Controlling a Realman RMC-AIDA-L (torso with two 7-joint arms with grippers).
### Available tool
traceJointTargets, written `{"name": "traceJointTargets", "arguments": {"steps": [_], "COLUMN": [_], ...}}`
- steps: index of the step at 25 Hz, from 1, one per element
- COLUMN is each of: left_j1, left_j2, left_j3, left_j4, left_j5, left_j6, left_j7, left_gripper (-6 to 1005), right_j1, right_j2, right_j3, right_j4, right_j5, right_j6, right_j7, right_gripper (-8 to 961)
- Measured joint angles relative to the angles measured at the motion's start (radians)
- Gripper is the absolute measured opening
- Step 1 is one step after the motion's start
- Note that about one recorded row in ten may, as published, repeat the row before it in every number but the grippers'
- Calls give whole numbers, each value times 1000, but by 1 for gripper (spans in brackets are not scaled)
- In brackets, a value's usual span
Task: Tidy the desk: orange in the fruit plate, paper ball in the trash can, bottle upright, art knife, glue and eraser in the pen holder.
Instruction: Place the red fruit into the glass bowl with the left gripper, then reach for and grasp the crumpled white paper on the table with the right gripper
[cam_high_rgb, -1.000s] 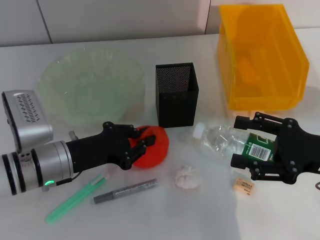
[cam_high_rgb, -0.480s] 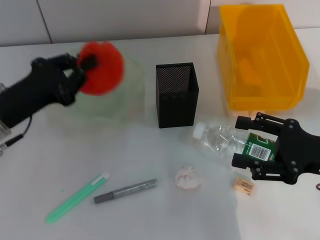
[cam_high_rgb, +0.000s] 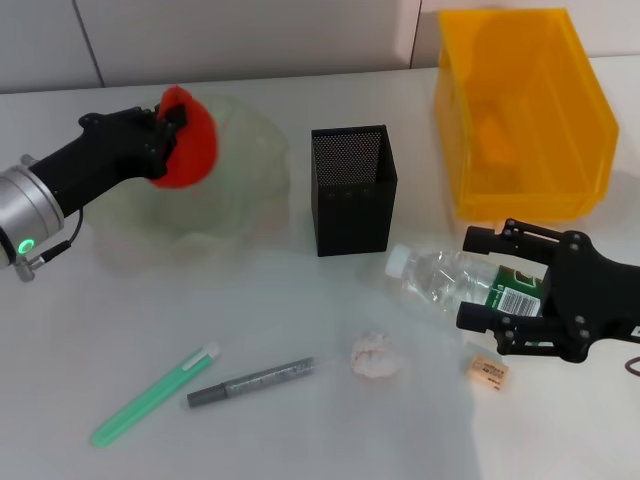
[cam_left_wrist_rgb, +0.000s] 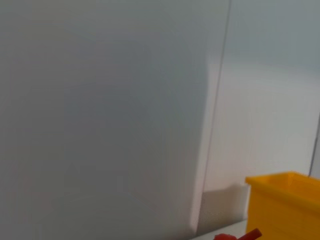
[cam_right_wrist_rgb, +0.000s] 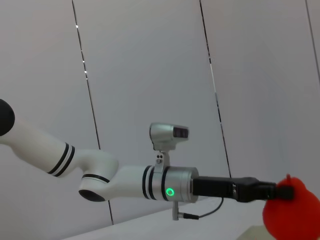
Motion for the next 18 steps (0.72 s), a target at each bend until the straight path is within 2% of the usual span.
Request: {"name": "traceJointTargets", "arguments": {"steps": [4,11,15,18], "left_j1": [-10,-6,-2,12], "left_j2": [-3,-2,-2,1], "left_j3": [-1,4,4,5], "left_j4": [-27,-45,-47,-44], "left_j5": [-17,-60,-62,-62], "left_j6": [-61,-78,-47,23], "left_j7": [42,79,81,81], "left_gripper": [71,110,258,382], "right_j1": [4,14,17,18], "right_j2": [0,-1,-1,-2], "right_j3": [-3,5,6,6], "right_j4": [0,20,22,22], "right_j5": [0,0,0,0], "right_j6": [0,0,7,14], "right_j7": [0,0,3,15], "right_gripper": [827,828,828,828]}}
